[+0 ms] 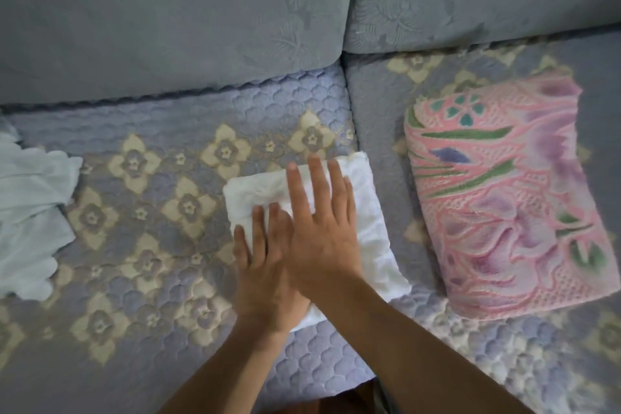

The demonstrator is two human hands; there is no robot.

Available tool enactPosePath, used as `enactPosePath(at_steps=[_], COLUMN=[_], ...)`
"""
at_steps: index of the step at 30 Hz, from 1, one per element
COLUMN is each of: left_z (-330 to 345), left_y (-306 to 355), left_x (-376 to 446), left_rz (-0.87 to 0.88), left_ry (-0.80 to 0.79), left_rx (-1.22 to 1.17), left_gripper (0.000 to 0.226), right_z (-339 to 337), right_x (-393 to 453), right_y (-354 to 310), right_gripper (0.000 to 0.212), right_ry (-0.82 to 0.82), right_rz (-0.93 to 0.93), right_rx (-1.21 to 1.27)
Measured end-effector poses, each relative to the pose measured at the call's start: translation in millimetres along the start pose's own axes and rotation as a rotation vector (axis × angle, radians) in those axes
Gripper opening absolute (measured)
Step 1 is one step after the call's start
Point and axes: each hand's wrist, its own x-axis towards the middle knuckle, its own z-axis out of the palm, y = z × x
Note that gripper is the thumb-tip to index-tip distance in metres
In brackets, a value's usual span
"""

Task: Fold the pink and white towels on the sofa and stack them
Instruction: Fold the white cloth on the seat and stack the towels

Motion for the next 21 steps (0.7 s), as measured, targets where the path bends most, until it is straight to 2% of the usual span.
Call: enactPosePath(at_steps=[3,7,10,14,16,18,20,21], left_z=[10,10,-3,-16,-20,-17,-18,-22], left_y=[-3,-3,-14,-29,-30,-33,-31,-29], left_x=[2,15,37,77,78,60,25,5], left_rz=[-0.029,-0.072,-0.147,-0.235,-0.33,-0.51,-0.689,-0.78], left_ry=[0.014,-0.023,0.035,0.08,0.084,0.152,0.166,0.095], left_rx=[-0.011,-0.078,-0.106,-0.141,-0.306,-0.573,-1.019,-1.253], left_gripper=[0.074,0.074,0.072,0.066,0.065,0.071,0.072,0.066], right_z=[35,41,29,22,23,24,21,18], right_x=[10,18,7,-42,-46,-37,-29,-29], right_y=[43,87,84,83,84,86,85,84], right_gripper=[0.065,0.065,0.066,0.069,0.071,0.074,0.081,0.084], right_ry=[-0.117,-0.102,-0.06,-0.213,-0.24,-0.265,-0.309,-0.329], right_rz=[0.024,0.054,0.214,0.432,0.529,0.592,0.7,0.775], right_rx=[-0.036,-0.02,0.118,0.402,0.43,0.431,0.502,0.552])
